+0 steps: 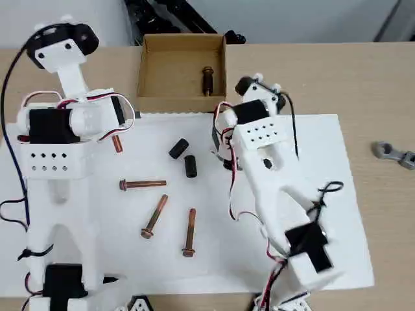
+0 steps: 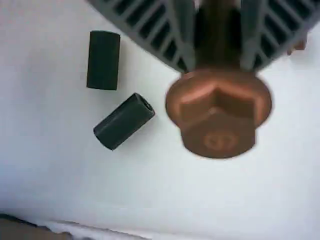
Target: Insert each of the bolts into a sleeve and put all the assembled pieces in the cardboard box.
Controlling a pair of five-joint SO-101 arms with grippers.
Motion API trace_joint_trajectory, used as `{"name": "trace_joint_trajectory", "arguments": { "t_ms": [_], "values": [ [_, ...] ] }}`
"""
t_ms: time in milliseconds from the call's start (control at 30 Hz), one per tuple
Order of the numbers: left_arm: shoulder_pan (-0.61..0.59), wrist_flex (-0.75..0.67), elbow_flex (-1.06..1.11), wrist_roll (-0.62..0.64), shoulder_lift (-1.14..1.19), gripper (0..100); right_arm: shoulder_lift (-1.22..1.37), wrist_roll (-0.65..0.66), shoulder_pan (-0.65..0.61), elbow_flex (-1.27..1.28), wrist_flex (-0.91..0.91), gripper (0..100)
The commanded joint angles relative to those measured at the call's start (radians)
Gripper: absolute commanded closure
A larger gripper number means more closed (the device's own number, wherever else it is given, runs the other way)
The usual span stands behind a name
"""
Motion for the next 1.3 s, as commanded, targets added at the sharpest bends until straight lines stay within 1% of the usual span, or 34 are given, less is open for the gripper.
{"name": "trace_joint_trajectory", "arguments": {
  "t_ms": [0, 167, 367, 500, 633, 733, 867, 967, 1133, 1233, 1267],
  "values": [
    [0.0, -0.054, -0.05, -0.009, -0.049, 99, -0.199, 0.12, -0.016, -0.06, 0.004, 98.6],
    [0.005, -0.071, -0.048, -0.011, -0.049, 99, -0.433, 0.29, -0.002, -0.054, 0.012, 98.6],
    [0.006, -0.071, -0.048, -0.011, -0.049, 99, -0.713, 0.45, 0.024, 0.025, 0.013, 98.7],
    [0.008, -0.071, -0.048, -0.011, -0.049, 99, -0.911, 0.531, 0.044, 0.124, 0.005, 98.7],
    [0.038, -0.106, -0.051, -0.011, -0.051, 99, -1.136, 0.565, 0.044, 0.269, -0.064, 98.7],
    [0.095, -0.129, -0.081, -0.015, -0.064, 99, -1.313, 0.605, 0.044, 0.459, -0.18, 98.7],
    [0.201, -0.212, -0.067, -0.115, -0.095, 99, -1.523, 0.628, 0.045, 0.787, -0.378, 98.8],
    [0.238, -0.27, -0.048, -0.147, -0.11, 99, -1.638, 0.631, 0.042, 1.033, -0.562, 98.8],
    [0.25, -0.301, -0.027, -0.14, -0.132, 99, -1.698, 0.629, 0.038, 1.341, -0.845, 98.9],
    [0.292, -0.399, -0.01, -0.077, -0.147, 100, -1.698, 0.635, 0.027, 1.516, -1.079, 98.9],
    [0.302, -0.428, -0.01, -0.077, -0.16, 100, -1.698, 0.647, 0.015, 1.571, -1.165, 99.1]
  ]
}}
